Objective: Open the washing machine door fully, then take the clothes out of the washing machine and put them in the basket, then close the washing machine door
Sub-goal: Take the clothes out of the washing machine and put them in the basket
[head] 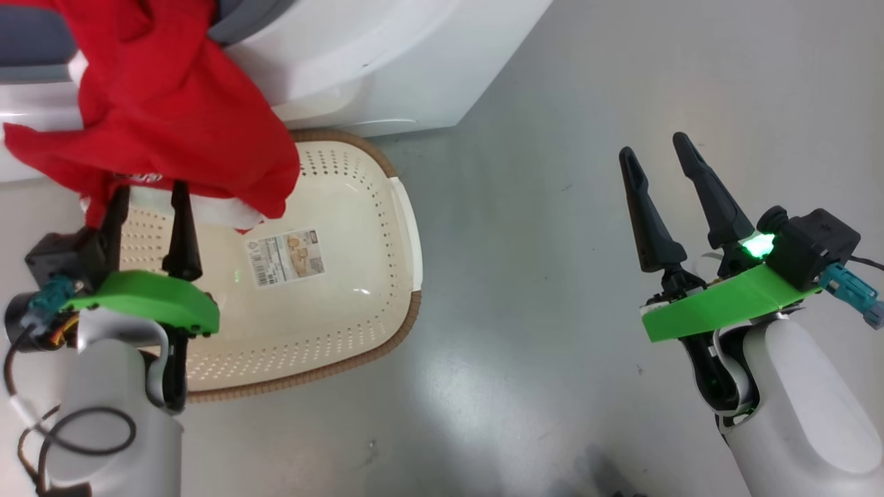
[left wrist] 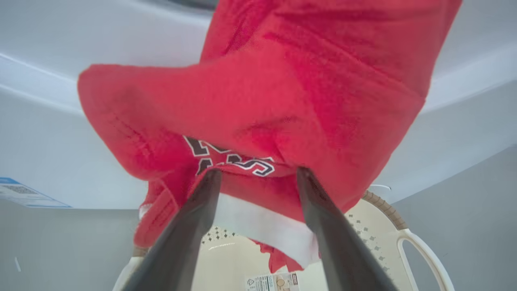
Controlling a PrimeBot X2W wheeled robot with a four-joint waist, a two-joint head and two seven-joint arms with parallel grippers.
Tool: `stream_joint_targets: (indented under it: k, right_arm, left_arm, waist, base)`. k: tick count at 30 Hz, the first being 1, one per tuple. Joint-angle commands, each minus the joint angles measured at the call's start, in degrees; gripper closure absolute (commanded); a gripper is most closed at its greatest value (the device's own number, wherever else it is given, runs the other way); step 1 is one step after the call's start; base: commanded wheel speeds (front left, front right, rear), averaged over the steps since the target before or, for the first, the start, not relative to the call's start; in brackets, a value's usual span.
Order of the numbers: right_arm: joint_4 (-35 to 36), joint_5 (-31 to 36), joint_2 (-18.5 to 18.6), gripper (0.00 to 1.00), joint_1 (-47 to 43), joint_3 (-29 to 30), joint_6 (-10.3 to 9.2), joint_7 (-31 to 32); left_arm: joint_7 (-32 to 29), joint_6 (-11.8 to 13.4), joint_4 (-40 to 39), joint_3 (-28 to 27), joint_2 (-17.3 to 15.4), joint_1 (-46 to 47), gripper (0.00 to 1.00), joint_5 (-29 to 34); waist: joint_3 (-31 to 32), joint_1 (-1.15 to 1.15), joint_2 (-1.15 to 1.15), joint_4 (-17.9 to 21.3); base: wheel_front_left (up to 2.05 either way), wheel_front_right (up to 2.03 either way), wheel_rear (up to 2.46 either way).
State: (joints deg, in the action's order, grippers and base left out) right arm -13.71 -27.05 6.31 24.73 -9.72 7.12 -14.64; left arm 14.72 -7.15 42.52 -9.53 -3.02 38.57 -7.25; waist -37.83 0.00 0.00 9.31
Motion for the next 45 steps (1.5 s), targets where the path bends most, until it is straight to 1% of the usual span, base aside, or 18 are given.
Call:
stream_joint_targets:
  k: [1, 12, 13, 14, 24, 28, 35, 42, 45]
  right_arm:
    - [1.4, 0.8, 0.4, 0.0, -2.4, -0.6, 0.36, -0.4]
    - [1.7, 1.2, 0.8, 0.0, -4.0, 0.2, 0.36, -0.4]
    - [1.7, 1.2, 0.9, 0.0, -4.2, 0.2, 0.36, -0.4]
    - [1.6, 1.2, 1.0, 0.0, -4.4, 0.2, 0.36, -0.4]
    - [1.7, 1.1, 1.7, 0.0, -4.9, 0.5, 0.36, -0.4]
    - [1.8, 1.1, 1.8, 0.0, -4.8, 0.8, 0.36, -0.4]
    - [2.0, 1.2, 1.9, 0.0, -4.8, 0.9, 0.36, -0.4]
    - [2.0, 1.2, 1.6, 0.0, -4.8, 0.7, 0.36, -0.4]
    - [1.9, 1.3, 1.5, 0.0, -4.6, 0.5, 0.36, -0.4]
  left_arm:
    - [0.3, -0.3, -3.2, -1.3, -1.3, -3.2, 0.0, -0.5]
    - [0.3, -0.3, -21.0, -1.0, -0.7, -12.5, 0.0, -0.3]
    - [0.3, -0.3, -24.1, -1.1, -0.5, -14.1, 0.0, -0.4]
    - [0.3, -0.3, -25.6, -0.8, -0.4, -15.0, 0.0, -0.2]
    - [0.3, -0.3, -36.2, -0.8, 0.1, -23.4, 0.0, -0.9]
    - [0.3, 0.3, -38.4, -0.1, 0.1, -25.6, 0.0, -1.7]
    - [0.3, 1.3, -39.4, 1.0, 0.1, -25.5, 0.0, -2.5]
    - [0.3, 1.2, -39.1, 1.8, 0.1, -24.5, 0.0, -2.3]
    - [0.3, 0.9, -38.2, 2.4, 0.1, -22.5, 0.0, -1.7]
  waist:
    - [0.5, 0.0, 0.0, -0.6]
    - [2.2, 0.0, 0.0, -2.5]
    - [2.5, 0.0, 0.0, -2.7]
    - [2.6, 0.0, 0.0, -2.8]
    - [3.2, 0.0, 0.0, -3.4]
    - [3.1, 0.0, 0.0, -3.5]
    - [2.9, 0.0, 0.0, -3.6]
    - [3.0, 0.0, 0.0, -3.4]
    - [2.7, 0.0, 0.0, -3.4]
  base:
    - [0.0, 0.0, 0.0]
    - [0.0, 0.0, 0.0]
    - [0.0, 0.0, 0.0]
    - [0.0, 0.0, 0.0]
    - [0.0, 0.0, 0.0]
    - [0.0, 0.0, 0.0]
    - [0.0, 0.0, 0.0]
    - [0.0, 0.0, 0.0]
    - [0.0, 0.0, 0.0]
